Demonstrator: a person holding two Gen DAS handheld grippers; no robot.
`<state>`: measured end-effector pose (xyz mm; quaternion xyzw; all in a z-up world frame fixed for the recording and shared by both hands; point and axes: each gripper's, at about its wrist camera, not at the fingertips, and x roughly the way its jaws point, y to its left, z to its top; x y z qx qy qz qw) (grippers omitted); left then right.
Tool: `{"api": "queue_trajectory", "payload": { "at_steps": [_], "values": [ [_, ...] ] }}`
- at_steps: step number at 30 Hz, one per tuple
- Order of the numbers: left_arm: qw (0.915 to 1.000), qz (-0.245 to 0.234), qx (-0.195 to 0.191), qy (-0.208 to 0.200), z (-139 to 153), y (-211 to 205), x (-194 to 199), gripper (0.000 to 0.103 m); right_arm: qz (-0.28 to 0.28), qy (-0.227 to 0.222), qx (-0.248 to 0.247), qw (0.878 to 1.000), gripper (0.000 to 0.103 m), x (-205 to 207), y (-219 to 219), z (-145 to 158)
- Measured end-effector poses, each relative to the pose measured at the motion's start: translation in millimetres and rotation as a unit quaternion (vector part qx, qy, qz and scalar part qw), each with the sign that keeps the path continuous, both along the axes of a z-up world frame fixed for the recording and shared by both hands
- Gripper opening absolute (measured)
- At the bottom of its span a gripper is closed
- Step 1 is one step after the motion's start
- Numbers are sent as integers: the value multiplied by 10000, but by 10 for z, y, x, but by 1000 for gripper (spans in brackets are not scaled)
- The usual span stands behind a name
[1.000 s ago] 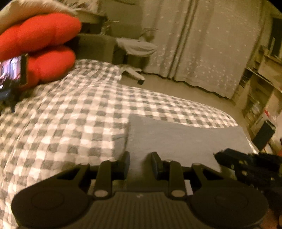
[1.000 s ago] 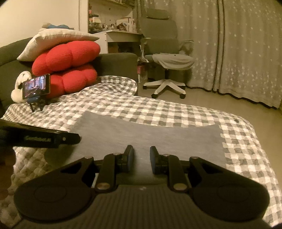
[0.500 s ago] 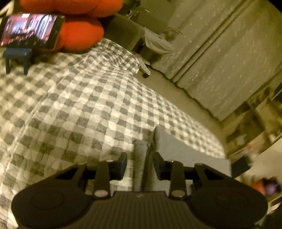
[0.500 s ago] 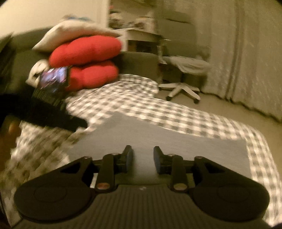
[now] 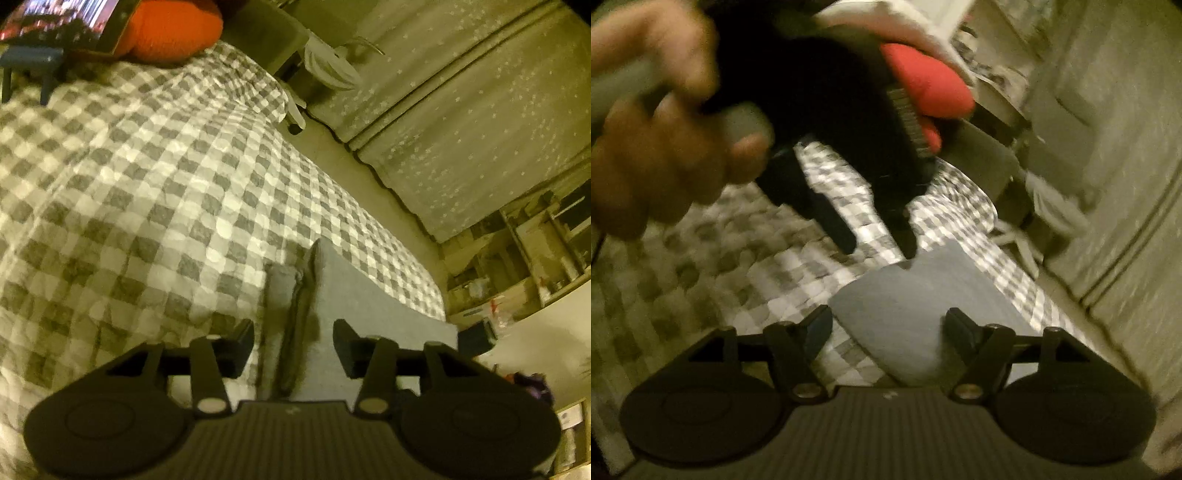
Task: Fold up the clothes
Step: 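Roll both grippers sideways and close them on the sweater's edge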
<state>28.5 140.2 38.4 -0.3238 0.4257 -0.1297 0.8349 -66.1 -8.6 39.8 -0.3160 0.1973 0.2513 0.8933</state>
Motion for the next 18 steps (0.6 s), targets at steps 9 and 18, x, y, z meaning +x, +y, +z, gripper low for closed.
{"api": "queue_trajectory", "payload": {
  "at_steps": [9,18],
  "values": [
    [9968,317,-689,247,-180,51,3,68,-57,-423,-243,9988,26,-19,-83,-75],
    [9900,352,-1350,186,-331,-41,-76,80,-62,-447,163,9989,23,-5,-161,58]
  ]
}}
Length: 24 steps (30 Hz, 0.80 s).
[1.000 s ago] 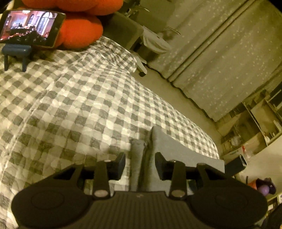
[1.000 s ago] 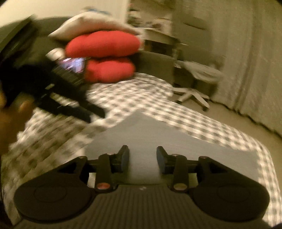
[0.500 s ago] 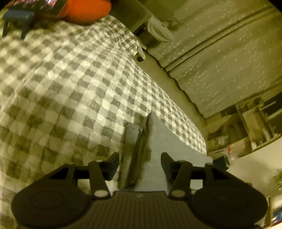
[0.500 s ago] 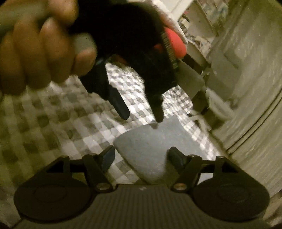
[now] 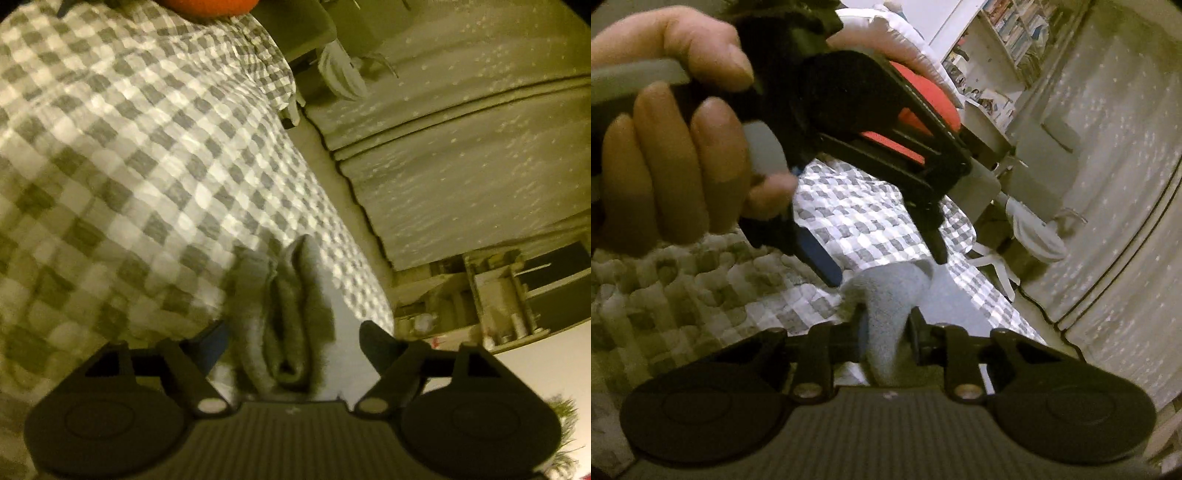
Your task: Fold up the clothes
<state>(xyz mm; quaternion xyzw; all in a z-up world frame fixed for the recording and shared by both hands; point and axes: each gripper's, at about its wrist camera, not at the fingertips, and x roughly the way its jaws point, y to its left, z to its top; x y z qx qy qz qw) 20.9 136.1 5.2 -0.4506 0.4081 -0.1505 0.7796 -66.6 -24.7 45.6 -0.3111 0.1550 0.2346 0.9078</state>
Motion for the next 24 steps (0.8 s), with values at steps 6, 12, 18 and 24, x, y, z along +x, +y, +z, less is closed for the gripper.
{"api": "queue_trajectory", "payload": {
  "at_steps": [6,12,18,24],
  "values": [
    [9999,46,-93,-52,-21,-21,52,81,0,16,156,9999,23,36,17,65],
    [9974,-274,622,-256,25,-255,166,59,107,58,20,9999,23,52,28,21],
    [9955,-415,725,-453,83,-293,210,60,162,126,-38,9998,23,45,36,-2],
    [9939,-512,863,-458,59,-302,281,54,177,149,-35,9997,23,45,33,-23]
  ]
}}
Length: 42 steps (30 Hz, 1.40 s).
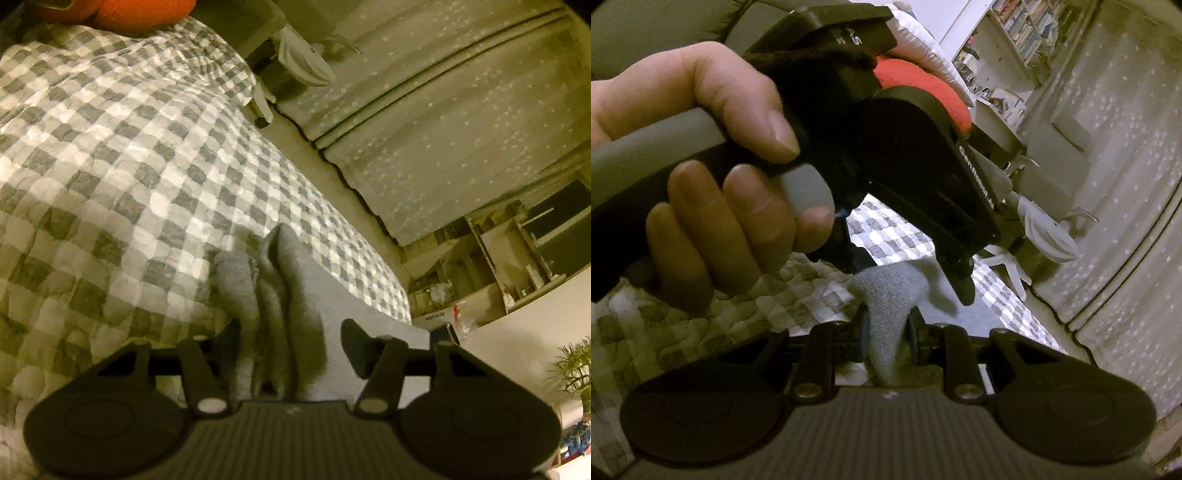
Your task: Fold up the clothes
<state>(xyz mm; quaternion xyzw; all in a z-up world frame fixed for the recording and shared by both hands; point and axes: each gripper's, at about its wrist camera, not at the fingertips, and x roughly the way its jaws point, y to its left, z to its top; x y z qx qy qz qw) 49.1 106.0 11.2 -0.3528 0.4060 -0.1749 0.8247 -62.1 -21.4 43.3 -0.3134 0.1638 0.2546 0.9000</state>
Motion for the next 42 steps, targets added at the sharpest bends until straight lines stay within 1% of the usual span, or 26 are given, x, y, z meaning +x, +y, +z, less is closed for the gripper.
{"api": "queue_trajectory", "payload": {
  "at_steps": [3,5,6,9,10,11,12,13,14,17,20,22,25,30,33,36,39,42],
  "values": [
    [10000,-17,28,25,-14,-20,43,50,13,-16,-23,10000,23,3,-4,-10],
    [9999,-28,138,31,-15,-44,61,44,16,-15,-22,10000,23,8,-5,-10],
    [9998,-29,203,35,-15,-58,71,38,19,-15,-22,10000,23,7,-8,-14],
    [9994,-12,344,18,-17,-58,74,30,34,-4,-33,10000,24,5,-7,-23],
    [9992,-21,392,-8,-9,-67,74,28,38,3,-36,10000,25,5,-6,-27],
    [9990,-32,447,-39,0,-73,73,27,44,19,-26,10000,26,6,-10,-26],
    [9987,-45,509,-76,10,-75,72,27,51,36,-13,10000,29,8,-14,-23],
    [9984,-53,551,-99,13,-72,72,27,57,69,26,10000,30,10,-23,-14],
    [9983,-56,575,-109,11,-65,71,26,66,139,115,9998,30,15,-46,8],
    [9983,-47,576,-102,20,-56,101,26,61,599,705,9957,30,98,-210,170],
    [9980,-44,624,-113,17,-59,99,26,-32,1032,1318,9859,30,206,-428,310],
    [9976,-49,681,-132,17,-64,96,26,-173,1274,1629,9782,31,285,-566,347],
    [9971,-44,749,-143,11,-66,102,27,-386,1629,2052,9643,31,382,-744,374],
    [9966,-33,811,-167,2,-72,91,27,-712,2038,2716,9379,31,437,-1039,399],
    [9958,-32,890,-211,3,-88,82,27,-1201,2093,2761,9303,31,477,-1211,367],
    [9955,-30,923,-226,1,-93,82,27,-1591,2245,2978,9141,31,565,-1425,339],
    [9952,-21,952,-230,0,-95,82,27,-1894,2138,2973,9110,31,589,-1575,362],
    [9948,-18,985,-244,2,-102,68,27,-2251,2125,2988,9027,31,619,-1771,340]
  ]
}}
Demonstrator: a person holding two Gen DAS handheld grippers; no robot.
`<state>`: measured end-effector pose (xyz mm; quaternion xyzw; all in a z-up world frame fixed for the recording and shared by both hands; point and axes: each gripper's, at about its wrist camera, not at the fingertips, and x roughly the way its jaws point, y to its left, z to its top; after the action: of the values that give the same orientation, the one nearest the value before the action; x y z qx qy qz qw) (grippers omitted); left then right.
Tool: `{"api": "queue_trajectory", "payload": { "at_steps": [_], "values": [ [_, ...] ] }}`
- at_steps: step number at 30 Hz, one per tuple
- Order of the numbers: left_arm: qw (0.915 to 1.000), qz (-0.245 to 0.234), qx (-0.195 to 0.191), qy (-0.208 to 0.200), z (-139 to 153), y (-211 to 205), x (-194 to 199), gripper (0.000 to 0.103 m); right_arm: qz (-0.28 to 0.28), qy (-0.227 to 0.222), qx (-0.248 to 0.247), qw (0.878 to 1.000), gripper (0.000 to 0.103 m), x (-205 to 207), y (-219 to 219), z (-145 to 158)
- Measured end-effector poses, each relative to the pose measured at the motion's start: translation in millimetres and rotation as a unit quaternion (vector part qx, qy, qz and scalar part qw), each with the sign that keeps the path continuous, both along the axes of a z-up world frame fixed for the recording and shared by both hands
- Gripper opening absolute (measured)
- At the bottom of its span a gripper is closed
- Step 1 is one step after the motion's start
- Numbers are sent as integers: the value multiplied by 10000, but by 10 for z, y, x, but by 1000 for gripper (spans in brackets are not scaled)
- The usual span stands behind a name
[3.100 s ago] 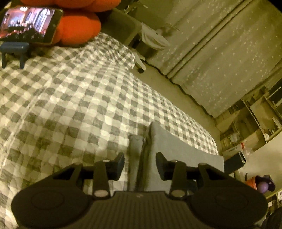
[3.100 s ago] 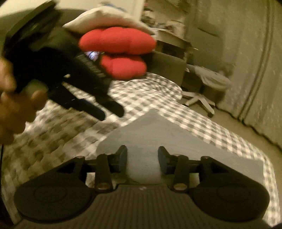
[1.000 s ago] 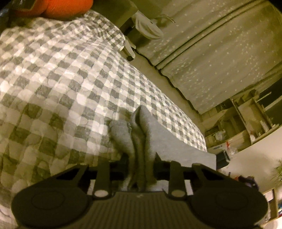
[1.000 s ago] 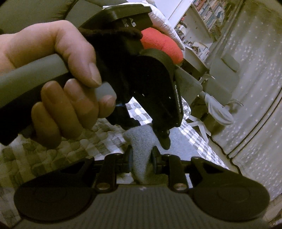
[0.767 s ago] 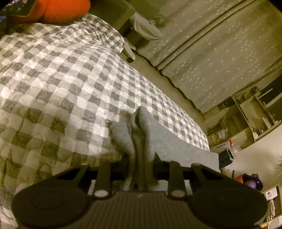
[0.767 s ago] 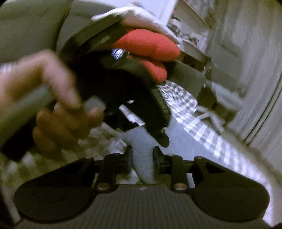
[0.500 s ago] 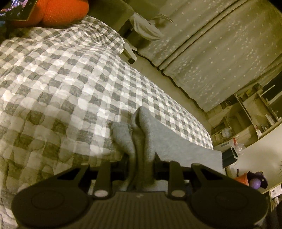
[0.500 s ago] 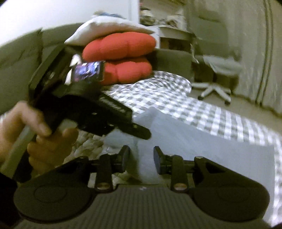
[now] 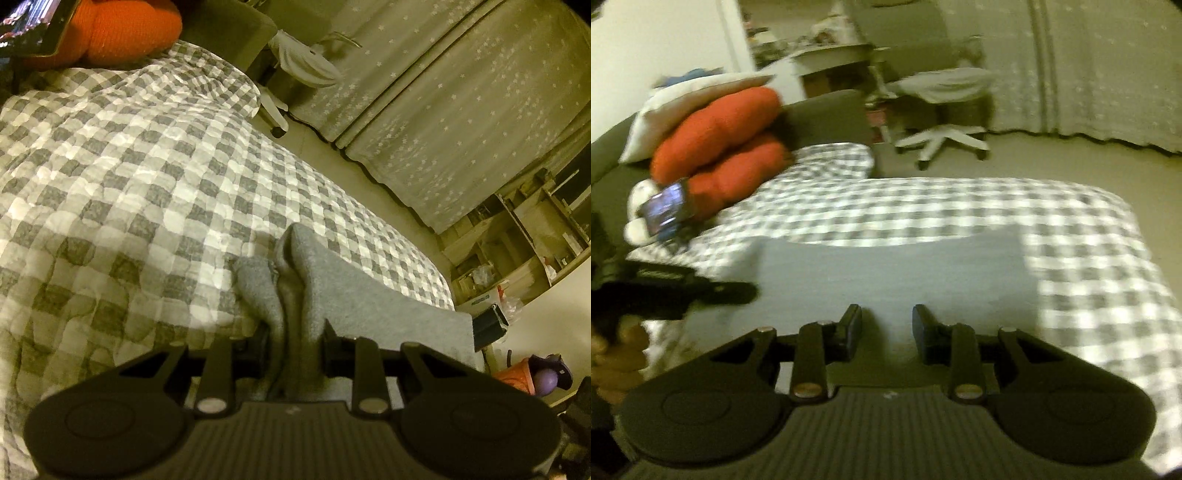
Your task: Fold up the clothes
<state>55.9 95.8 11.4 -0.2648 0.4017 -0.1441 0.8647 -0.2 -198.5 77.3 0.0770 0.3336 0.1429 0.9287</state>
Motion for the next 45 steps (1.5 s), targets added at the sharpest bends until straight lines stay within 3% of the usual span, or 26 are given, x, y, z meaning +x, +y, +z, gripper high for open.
{"api": "queue_trajectory", "payload": {
  "at_steps": [3,9,14,17,23,29,32,36,39,45],
  "values": [
    [10000,5,13,4,1,-2,-8,27,-246,73,24,9997,30,12,-172,-12],
    [10000,26,6,36,-7,14,-23,27,-557,206,631,9962,33,-32,-489,50],
    [10000,41,-7,61,-13,17,-31,28,-694,495,1184,9893,45,-62,-781,52],
    [10000,46,-2,62,-14,16,-39,28,-667,706,1692,9808,46,-76,-950,24],
    [10000,54,8,61,-10,8,-52,28,-585,1036,2154,9692,54,-163,-1161,-39],
    [10000,61,39,50,-15,1,-64,29,-502,1619,2946,9405,60,-336,-1347,-198],
    [9999,66,79,36,-12,-14,-64,29,-502,1630,3220,9313,60,-329,-1413,-222],
    [9999,70,69,37,-17,-2,-61,29,-512,1777,3445,9204,61,-254,-1382,-262],
    [9999,75,56,47,-22,2,-61,29,-408,1751,3286,9272,61,-203,-1302,-253],
    [9999,80,3,66,-25,6,-62,29,-566,1597,3424,9242,61,-139,-1366,-283]
  ]
}}
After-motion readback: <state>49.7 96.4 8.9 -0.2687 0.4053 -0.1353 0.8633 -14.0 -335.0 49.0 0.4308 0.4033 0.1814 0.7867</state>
